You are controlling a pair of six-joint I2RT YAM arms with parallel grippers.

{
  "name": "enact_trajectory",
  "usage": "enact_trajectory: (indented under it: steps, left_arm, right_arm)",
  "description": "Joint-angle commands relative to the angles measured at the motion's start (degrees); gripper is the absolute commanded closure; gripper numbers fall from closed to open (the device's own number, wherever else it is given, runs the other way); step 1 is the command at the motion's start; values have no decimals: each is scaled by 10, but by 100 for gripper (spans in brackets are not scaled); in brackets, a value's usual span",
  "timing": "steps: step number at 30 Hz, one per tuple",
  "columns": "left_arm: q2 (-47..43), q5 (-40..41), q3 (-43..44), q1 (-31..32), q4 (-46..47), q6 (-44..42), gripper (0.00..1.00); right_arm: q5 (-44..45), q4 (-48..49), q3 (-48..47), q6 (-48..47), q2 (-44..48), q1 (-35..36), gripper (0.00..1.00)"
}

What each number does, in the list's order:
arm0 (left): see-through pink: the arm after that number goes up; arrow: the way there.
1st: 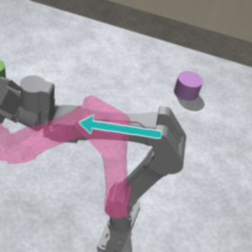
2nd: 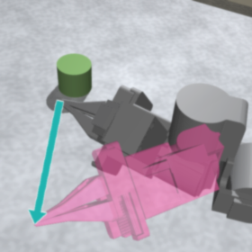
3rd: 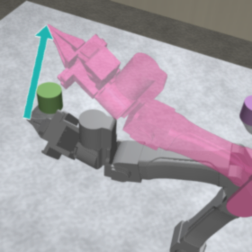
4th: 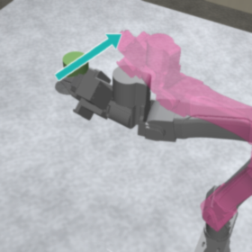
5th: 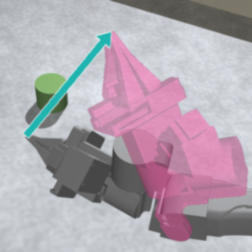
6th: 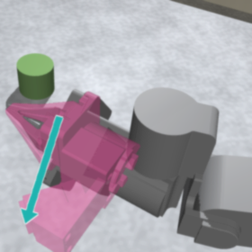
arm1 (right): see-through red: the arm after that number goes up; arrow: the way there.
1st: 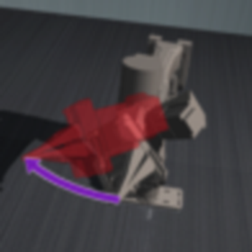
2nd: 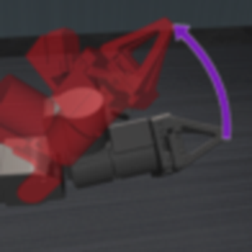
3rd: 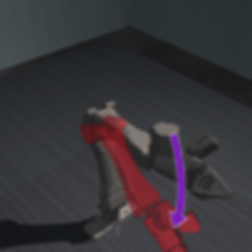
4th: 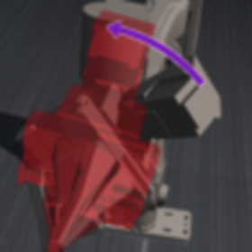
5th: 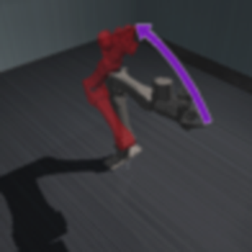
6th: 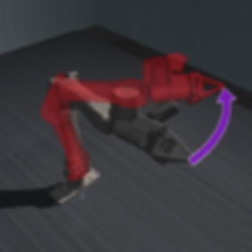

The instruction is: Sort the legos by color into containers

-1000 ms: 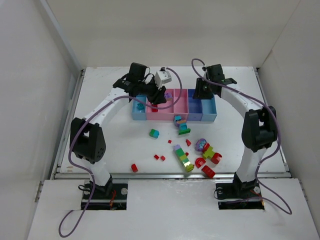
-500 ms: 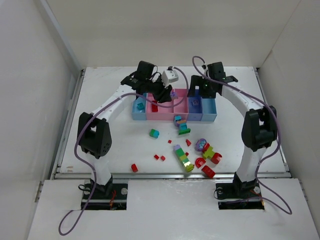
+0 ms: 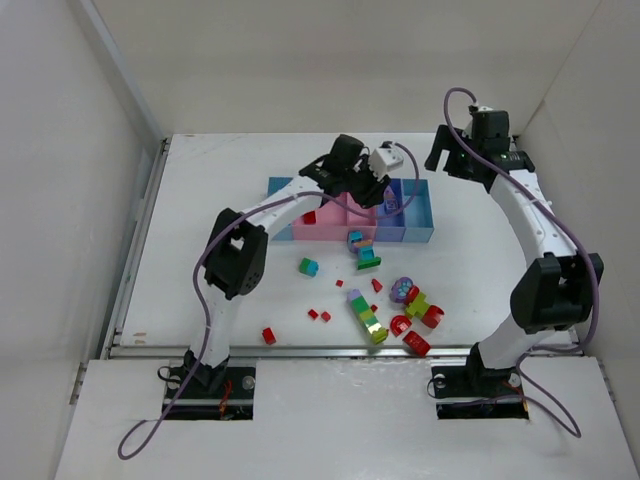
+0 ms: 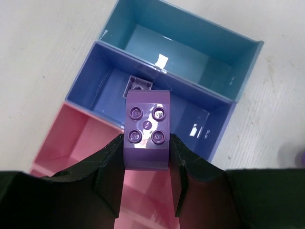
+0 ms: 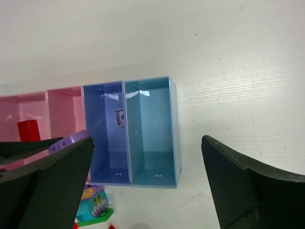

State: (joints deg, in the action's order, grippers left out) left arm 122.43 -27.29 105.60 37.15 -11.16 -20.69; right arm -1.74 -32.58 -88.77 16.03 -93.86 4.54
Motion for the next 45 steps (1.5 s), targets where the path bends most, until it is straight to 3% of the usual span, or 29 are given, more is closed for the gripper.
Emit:
enact_trajectory:
  steps: [1,9,11,17,21,23,24,28,30,35,36,41,45]
  left_arm:
    - [-3,71,21,15,89,36,100]
    - [15,105,-7,27,141,4,69]
    - [15,100,-17,32,141,4,57]
    - [10,66,-23,32,120,-1,32]
    - [4,59,-17,32,105,-1,32]
    - [-2,59,10,32,79,-8,38]
    - [-2,59,21,32,63,-15,47]
    - [-49,15,47,17,-85,-105,62]
    - [-82,-6,8,10,-137,-170,62]
    - [-221,-23,-172,-15,-347,-579,55]
    - [-231,5,-214,-25,-366,-613,54]
    - [-236,52,-274,-49,-368,-668,42]
    - [-224,72,-319,-49,-305,-679,40]
  right_arm:
    - [14,6,20,-12,16,3,0]
    - [9,11,39,-22,27,-2,0]
    - [2,11,39,-28,27,-2,0]
    - [-11,11,39,-28,27,-2,0]
    - [-21,11,39,-33,32,-2,0]
    - [-21,11,39,-33,38,-2,0]
    - [-21,17,44,-33,44,-2,0]
    - [-14,17,49,-38,61,-2,0]
    - [0,17,49,-38,67,10,0]
    - [7,30,61,-50,72,40,0]
    - [7,35,61,-57,72,40,0]
    - [1,35,50,-62,59,70,0]
    - [1,40,45,-67,53,86,0]
